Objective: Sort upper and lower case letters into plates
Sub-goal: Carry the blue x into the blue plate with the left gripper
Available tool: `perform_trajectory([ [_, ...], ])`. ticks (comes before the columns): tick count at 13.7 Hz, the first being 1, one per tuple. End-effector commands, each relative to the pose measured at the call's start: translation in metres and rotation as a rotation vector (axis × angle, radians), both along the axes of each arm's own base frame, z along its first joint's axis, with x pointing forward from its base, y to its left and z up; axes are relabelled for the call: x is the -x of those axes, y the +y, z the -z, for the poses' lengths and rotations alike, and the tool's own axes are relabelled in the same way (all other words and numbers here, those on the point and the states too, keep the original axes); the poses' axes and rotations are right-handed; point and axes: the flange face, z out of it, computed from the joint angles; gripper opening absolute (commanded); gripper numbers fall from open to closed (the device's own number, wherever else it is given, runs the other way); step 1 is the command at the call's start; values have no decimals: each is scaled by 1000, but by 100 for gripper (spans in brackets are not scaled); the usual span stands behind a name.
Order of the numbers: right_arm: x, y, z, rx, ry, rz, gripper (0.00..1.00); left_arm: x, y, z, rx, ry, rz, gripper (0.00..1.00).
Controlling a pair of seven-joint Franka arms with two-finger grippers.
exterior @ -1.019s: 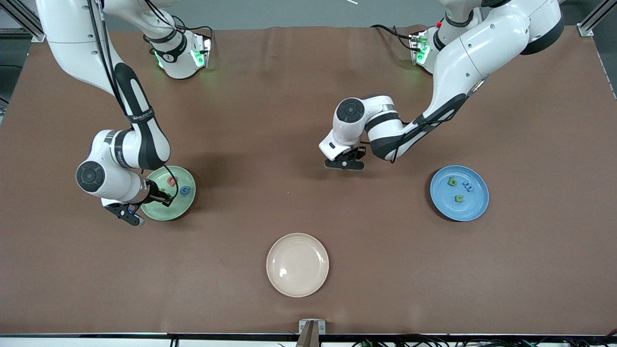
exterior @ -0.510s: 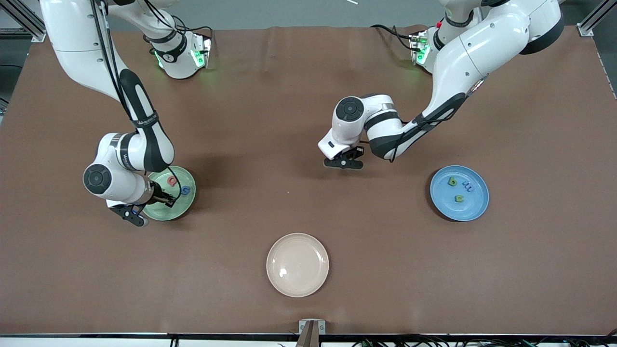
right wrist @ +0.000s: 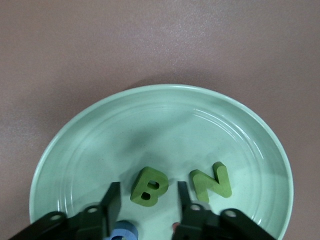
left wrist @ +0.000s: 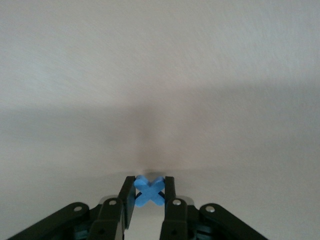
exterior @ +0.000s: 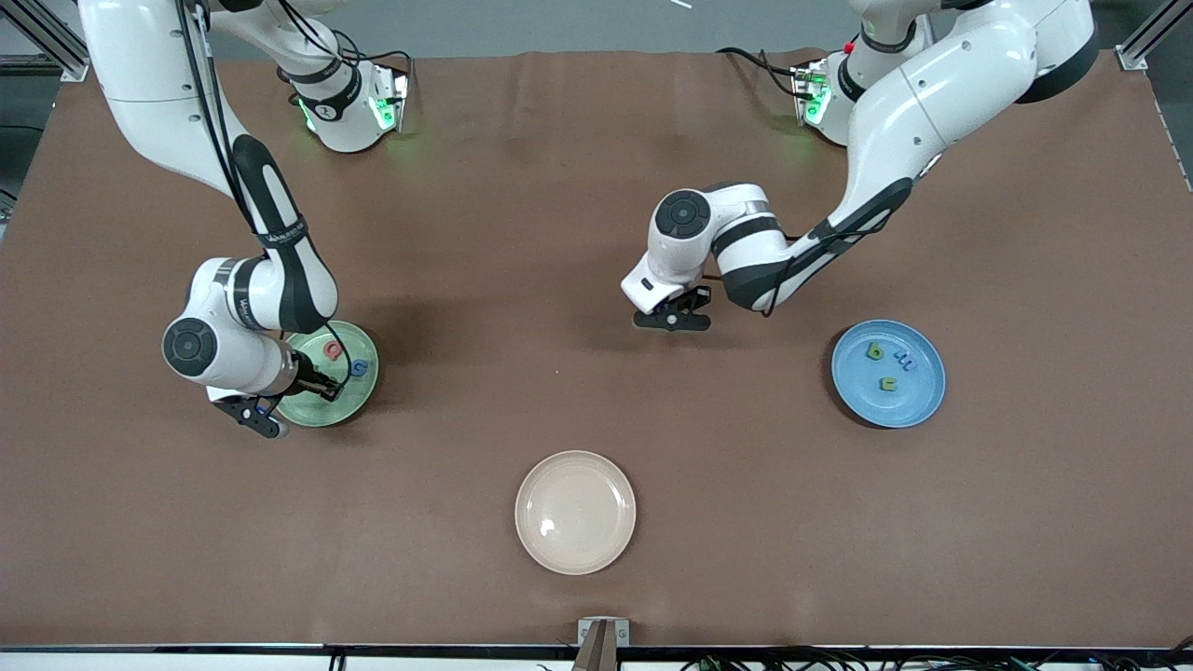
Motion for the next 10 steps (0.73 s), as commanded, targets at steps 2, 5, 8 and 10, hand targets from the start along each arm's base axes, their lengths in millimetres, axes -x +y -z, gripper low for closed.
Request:
perform_trajectory([
  [2, -6, 1, -16, -30, -6, -53, 100, -42, 52, -47, -13, -25, -11, 10],
  [5, -19, -13, -45, -77, 64, -221, 100, -72, 115, -58, -34, -2, -27, 10],
  [8, -36, -50, -95, -133, 101, -315, 100, -93, 174, -57, -35, 18, -32, 10],
  [10, -45, -62, -131, -127, 104, -356, 100, -102, 211, -53, -35, 32, -24, 10],
])
